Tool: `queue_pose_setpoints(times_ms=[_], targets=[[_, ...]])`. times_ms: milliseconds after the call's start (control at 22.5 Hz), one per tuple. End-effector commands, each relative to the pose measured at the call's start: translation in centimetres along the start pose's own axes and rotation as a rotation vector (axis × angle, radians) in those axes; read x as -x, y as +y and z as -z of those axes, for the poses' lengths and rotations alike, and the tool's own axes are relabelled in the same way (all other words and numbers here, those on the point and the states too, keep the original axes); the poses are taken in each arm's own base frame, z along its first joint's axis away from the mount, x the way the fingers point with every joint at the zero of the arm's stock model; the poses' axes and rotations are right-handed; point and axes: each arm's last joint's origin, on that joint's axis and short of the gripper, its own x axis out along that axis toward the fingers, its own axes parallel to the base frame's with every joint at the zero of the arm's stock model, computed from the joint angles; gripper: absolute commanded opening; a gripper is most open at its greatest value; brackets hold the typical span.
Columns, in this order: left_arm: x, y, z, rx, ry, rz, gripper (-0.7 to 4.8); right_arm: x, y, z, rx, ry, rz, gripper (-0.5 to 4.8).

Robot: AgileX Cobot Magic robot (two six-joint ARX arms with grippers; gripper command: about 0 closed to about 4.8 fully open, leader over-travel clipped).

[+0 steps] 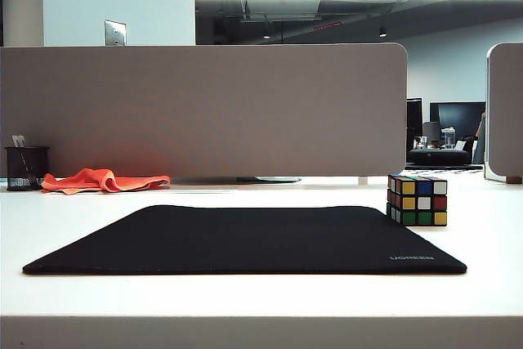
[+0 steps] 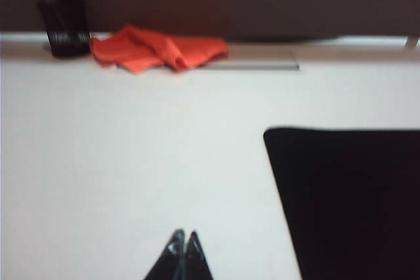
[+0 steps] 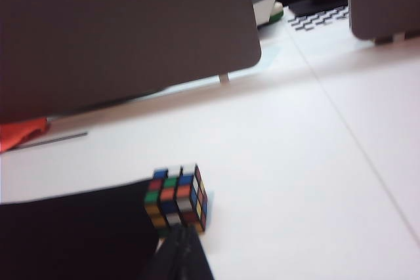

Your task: Pick up the cube on the right side of the mouse pad, then place it in the center of the mouse pad.

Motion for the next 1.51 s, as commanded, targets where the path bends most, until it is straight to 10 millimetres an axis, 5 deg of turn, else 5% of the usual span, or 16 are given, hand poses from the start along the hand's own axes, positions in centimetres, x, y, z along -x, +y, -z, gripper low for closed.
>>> queue_pose_setpoints(times_ms=[44, 222, 444, 578, 622, 711, 755, 978, 1111, 1244, 1511], targets=[[0.6, -0.1, -2.3, -0.005, -0.071, 0.028, -0.06, 0.0, 0.8, -3.0, 0.051, 0.002, -0.003, -0.04], [-0.1, -0.2, -4.9, -0.006, -0.041, 0.049, -0.06, -2.7, 2.2, -8.7, 0.093, 0.146, -0.035, -0.04], [-1.9, -0.3, -5.9, -0.006, -0.017, 0.069, -0.06, -6.5, 3.5, -13.3, 0.102, 0.206, -0.08, -0.04], [-3.9, -0.6, -6.6, -0.006, 0.013, 0.135, 0.35, -10.8, 4.5, -15.4, 0.097, 0.275, -0.142, 0.05], [-4.7, -0.6, -6.9, -0.005, 0.031, 0.143, 1.07, -12.2, 4.8, -15.3, 0.085, 0.325, -0.191, 1.13], [-5.7, -0.7, -7.4, -0.003, 0.057, 0.145, 1.53, -13.9, 4.8, -14.9, 0.076, 0.388, -0.192, 3.47], [-6.0, -0.7, -7.6, -0.003, 0.067, 0.157, 1.53, -14.6, 4.7, -14.5, 0.072, 0.412, -0.186, 3.94], [-8.5, -0.9, -8.4, -0.004, 0.043, 0.174, 1.53, -19.0, 4.1, -10.4, 0.017, 0.576, -0.158, 4.05], [-9.1, -1.1, -8.3, -0.006, 0.049, 0.181, 1.53, -20.5, 4.0, -8.1, -0.049, 0.682, -0.139, 4.62], [-9.5, -1.1, -7.9, -0.032, 0.076, 0.183, 1.53, -22.1, 5.9, -4.7, 0.007, 0.769, -0.13, 4.79], [-9.5, -1.2, -7.9, -0.05, 0.075, 0.181, 1.53, -23.5, 8.4, -1.1, 0.162, 0.797, -0.034, 4.79]])
